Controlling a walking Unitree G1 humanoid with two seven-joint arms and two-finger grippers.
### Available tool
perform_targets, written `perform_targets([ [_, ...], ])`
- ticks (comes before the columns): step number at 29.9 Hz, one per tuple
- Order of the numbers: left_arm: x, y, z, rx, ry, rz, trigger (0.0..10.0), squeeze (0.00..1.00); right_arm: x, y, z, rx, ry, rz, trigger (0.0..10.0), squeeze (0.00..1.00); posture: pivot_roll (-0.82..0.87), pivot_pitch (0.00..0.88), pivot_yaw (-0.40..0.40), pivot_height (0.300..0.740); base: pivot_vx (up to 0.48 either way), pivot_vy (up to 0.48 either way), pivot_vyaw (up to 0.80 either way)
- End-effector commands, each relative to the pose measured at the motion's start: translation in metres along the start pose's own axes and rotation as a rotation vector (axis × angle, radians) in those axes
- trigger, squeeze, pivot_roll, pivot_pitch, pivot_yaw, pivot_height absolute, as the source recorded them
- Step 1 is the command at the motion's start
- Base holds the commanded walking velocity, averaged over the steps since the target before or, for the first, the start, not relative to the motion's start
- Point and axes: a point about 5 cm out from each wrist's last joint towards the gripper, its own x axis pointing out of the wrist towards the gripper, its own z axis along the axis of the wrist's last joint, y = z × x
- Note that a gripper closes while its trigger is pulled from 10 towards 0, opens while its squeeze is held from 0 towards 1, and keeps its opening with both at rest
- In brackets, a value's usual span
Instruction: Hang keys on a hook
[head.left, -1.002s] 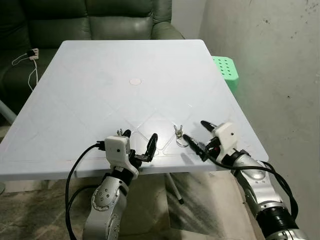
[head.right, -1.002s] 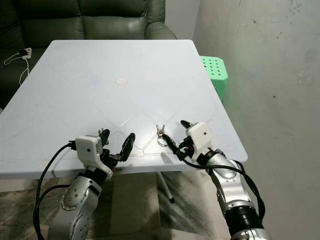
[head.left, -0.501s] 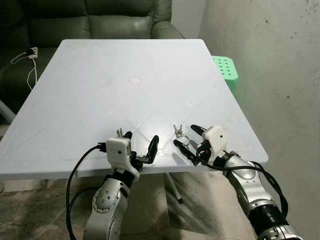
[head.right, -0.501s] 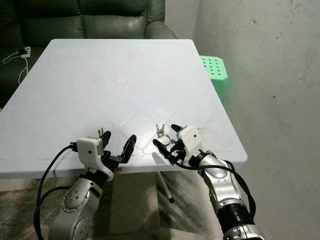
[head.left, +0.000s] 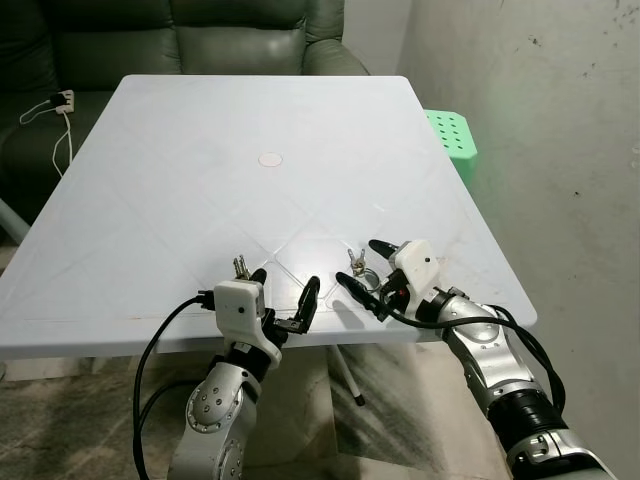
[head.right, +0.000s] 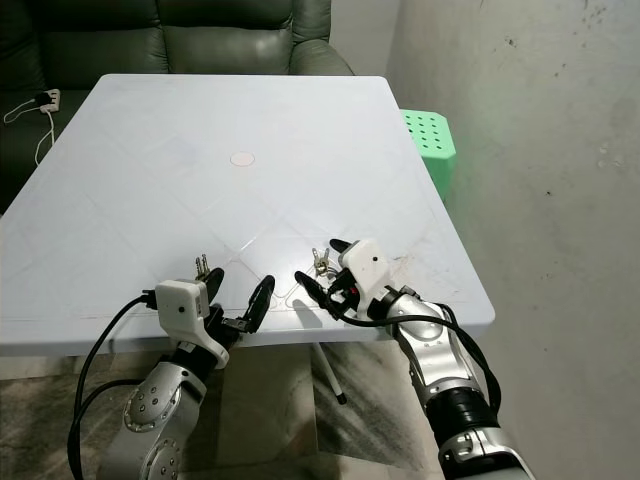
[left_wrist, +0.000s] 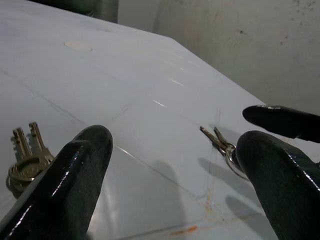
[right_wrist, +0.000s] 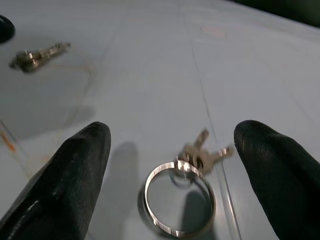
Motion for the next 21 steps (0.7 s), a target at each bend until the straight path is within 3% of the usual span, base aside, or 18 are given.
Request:
perform_targets([
  [1, -0.002, -0.004, 0.001, 0.007, 0.003, -0.004, 10.0, 0.0, -0.003, 0.0, -0.004, -0.013, 0.023, 0.013, 10.0, 0.0, 0.03, 0.126, -0.094, 0.74, 0.0, 0.0, 0.0],
  [13, -0.005, -0.005, 0.0, -0.001, 0.015, 0.004, 10.0, 0.0, -0.005, 0.0, -0.007, -0.024, 0.05, 0.01, 10.0, 0.0, 0.03, 0.146, -0.096, 0.74, 0.0, 0.0, 0.0],
  [21, -0.007, -0.006, -0.001, -0.01, 0.021, 0.014, 10.0, 0.0, -0.004, -0.01, -0.002, -0.107, 0.102, -0.033, 10.0, 0.0, 0.03, 0.154, -0.101, 0.74, 0.0, 0.0, 0.0],
])
